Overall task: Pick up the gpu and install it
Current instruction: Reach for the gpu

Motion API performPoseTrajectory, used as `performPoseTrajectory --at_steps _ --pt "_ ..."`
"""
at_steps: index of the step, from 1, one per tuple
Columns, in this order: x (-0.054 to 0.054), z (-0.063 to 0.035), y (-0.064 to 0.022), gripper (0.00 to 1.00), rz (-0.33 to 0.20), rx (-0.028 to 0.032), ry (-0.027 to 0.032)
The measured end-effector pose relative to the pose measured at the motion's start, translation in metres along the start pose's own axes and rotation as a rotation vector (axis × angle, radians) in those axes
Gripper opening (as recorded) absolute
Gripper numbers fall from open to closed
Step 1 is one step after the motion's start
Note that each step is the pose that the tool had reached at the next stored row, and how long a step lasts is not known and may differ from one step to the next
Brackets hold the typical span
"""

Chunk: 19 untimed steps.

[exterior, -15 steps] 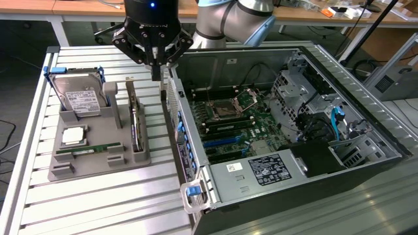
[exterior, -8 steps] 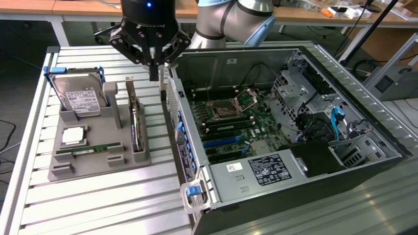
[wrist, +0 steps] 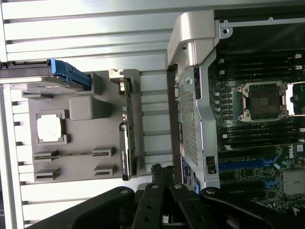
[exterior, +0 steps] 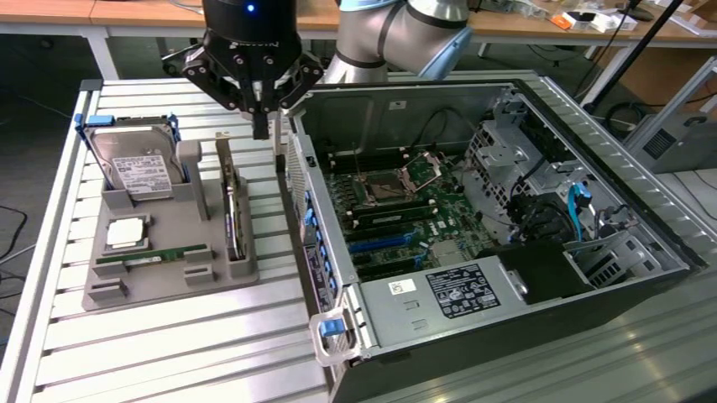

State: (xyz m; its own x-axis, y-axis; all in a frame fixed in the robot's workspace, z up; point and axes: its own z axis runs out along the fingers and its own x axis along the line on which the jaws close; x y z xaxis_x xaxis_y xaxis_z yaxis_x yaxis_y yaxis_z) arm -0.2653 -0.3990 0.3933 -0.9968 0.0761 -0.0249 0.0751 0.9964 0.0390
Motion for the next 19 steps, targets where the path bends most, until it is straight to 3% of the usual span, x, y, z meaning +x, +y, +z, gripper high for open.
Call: performPoseTrajectory --at_steps 19 --pt "0.0095 -0.0003 -0.0007 0.11 0.0 0.0003 0.0"
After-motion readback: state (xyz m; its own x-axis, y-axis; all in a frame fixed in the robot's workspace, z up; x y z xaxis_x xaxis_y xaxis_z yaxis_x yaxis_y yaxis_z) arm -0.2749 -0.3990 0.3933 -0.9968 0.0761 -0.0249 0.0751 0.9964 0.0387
